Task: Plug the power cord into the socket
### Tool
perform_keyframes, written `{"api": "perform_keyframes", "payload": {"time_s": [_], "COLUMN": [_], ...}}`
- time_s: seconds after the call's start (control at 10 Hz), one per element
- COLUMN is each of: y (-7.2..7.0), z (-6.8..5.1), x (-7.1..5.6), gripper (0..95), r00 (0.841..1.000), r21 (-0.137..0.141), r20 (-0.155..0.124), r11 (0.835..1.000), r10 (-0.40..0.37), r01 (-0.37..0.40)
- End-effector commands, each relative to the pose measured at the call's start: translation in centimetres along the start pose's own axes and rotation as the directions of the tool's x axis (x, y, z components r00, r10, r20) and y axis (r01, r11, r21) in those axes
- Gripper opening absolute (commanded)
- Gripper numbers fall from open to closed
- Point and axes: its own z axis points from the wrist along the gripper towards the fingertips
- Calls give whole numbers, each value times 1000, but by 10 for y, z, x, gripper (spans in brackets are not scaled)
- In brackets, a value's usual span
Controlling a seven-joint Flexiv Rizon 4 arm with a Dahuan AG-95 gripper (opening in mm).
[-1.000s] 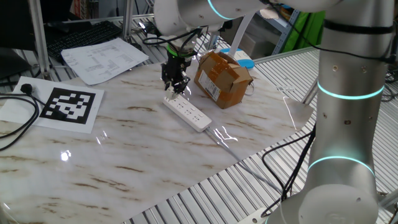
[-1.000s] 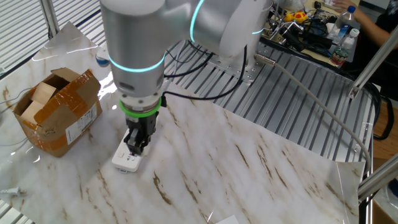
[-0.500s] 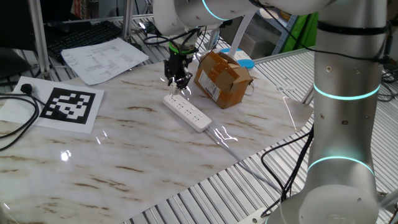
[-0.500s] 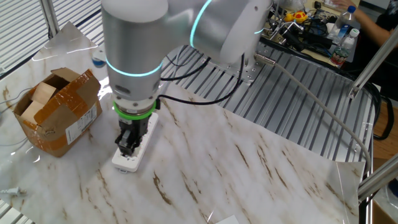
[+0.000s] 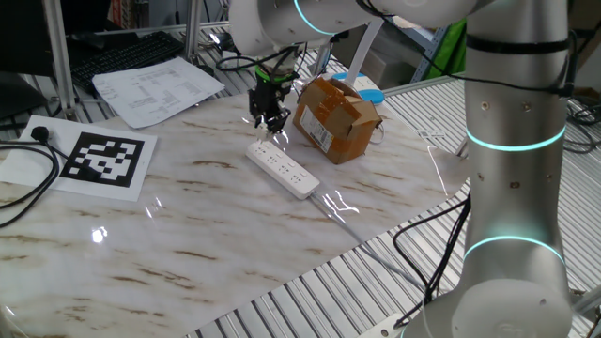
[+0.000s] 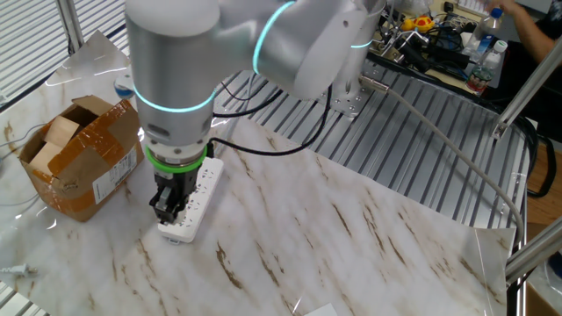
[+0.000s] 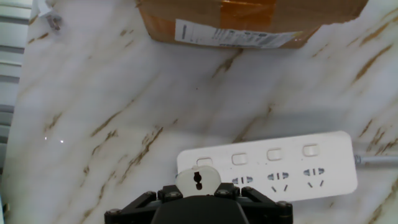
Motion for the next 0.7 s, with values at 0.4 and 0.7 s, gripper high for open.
{"api": "perform_keyframes", "payload": {"time_s": [0.4, 0.7], "y": [4, 4], "z": [6, 9], "x": [0, -1], "gripper": [0, 0], "r00": [1000, 1000], "r21": [-5, -12], "r20": [-13, -9], "r11": [1000, 1000], "r10": [16, 21], "r01": [-16, -21]}}
